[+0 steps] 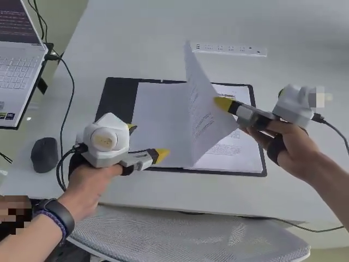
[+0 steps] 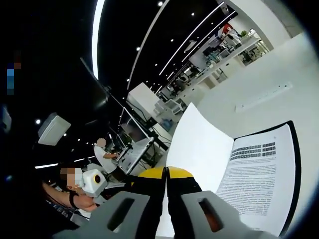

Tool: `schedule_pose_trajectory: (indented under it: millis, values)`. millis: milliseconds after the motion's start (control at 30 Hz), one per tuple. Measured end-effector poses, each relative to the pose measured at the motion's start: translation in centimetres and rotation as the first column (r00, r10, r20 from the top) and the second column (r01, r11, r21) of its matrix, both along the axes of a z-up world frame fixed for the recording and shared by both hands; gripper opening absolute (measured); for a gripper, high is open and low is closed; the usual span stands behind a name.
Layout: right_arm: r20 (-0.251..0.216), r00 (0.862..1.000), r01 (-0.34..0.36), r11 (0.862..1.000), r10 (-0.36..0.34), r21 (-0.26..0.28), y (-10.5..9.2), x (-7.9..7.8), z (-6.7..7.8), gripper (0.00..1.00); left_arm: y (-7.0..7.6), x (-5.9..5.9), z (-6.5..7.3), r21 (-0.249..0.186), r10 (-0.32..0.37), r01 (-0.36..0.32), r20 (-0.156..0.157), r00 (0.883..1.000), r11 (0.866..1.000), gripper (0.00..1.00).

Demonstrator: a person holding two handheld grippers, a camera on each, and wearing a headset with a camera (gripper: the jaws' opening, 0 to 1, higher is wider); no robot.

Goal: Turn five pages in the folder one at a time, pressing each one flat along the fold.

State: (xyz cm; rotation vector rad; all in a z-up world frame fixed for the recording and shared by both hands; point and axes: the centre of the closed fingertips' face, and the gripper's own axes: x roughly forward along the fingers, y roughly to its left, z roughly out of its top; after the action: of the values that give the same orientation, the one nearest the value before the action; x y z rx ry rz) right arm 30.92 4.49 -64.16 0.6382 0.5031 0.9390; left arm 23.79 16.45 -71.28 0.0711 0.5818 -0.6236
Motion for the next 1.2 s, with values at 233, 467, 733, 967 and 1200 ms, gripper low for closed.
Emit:
schedule_pose_trajectory:
  millis: [233, 467, 733, 967, 1200]
  values:
    - [-0.004, 0.999, -0.050, 0.999, 0.050, -0.007, 3.2, 0.4, -0.3, 0.00, 2.3, -0.3, 0.3, -0.007, 0.035, -0.035, 0.002, 0.999, 0.999, 0.66]
    - [-0.025, 0.994, -0.108, 0.994, 0.107, -0.023, 7.7, 0.0, -1.4, 0.00, 4.5, -0.8, 0.1, -0.005, 0.068, -0.068, -0.005, 0.998, 0.998, 0.66]
    - [-0.071, 0.985, -0.163, 0.985, 0.159, -0.054, 11.9, -0.2, -4.0, 0.00, 6.2, -1.2, 0.2, -0.014, 0.105, -0.105, -0.010, 0.994, 0.994, 0.66]
    - [-0.120, 0.975, -0.196, 0.977, 0.186, -0.083, 14.4, -0.2, -6.6, 0.00, 7.4, -1.4, 0.4, -0.012, 0.122, -0.122, -0.013, 0.992, 0.992, 0.66]
    - [-0.178, 0.962, -0.227, 0.968, 0.205, -0.112, 16.3, -0.5, -9.4, 0.00, 8.0, -1.6, 0.8, -0.017, 0.138, -0.138, -0.016, 0.990, 0.990, 0.66]
